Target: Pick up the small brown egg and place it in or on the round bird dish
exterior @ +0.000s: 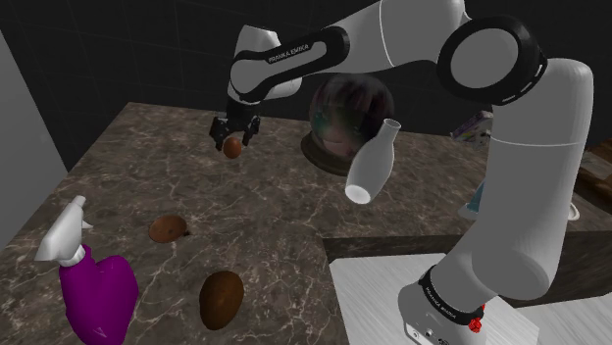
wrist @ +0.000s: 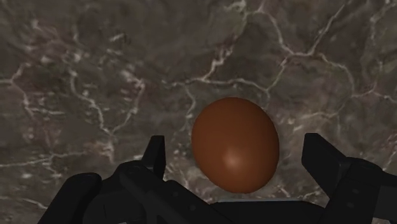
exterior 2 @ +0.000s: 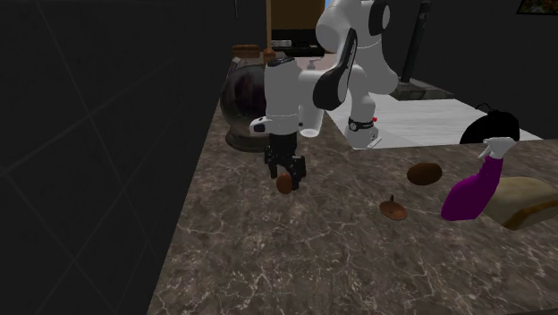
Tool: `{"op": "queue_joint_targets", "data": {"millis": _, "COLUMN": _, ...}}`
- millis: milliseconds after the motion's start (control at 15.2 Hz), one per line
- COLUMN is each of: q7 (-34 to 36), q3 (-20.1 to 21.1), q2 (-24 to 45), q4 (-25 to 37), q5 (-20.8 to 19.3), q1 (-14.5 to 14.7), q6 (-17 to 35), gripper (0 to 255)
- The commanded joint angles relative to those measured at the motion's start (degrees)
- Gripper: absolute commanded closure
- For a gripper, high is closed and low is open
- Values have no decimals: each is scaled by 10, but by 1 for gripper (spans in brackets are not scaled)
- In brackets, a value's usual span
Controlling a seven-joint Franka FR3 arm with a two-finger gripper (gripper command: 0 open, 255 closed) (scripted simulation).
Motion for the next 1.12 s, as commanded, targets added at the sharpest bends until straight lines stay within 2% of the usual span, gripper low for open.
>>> {"op": "queue_joint_targets", "data": {"millis": 0, "q7": 0, "q3": 0, "q2": 1, "q4": -1, "q5": 0, "q1": 0, "q6": 2, "gripper": 0}}
{"op": "queue_joint_targets", "data": {"millis": 330, "q7": 0, "q3": 0, "q2": 1, "q4": -1, "q5": 0, "q1": 0, "q6": 2, "gripper": 0}}
{"op": "queue_joint_targets", "data": {"millis": 396, "q7": 0, "q3": 0, "q2": 1, "q4": -1, "q5": 0, "q1": 0, "q6": 2, "gripper": 255}}
{"op": "queue_joint_targets", "data": {"millis": 1056, "q7": 1, "q3": 0, "q2": -3, "q4": 1, "q5": 0, "q1": 0, "q6": -4, "gripper": 255}}
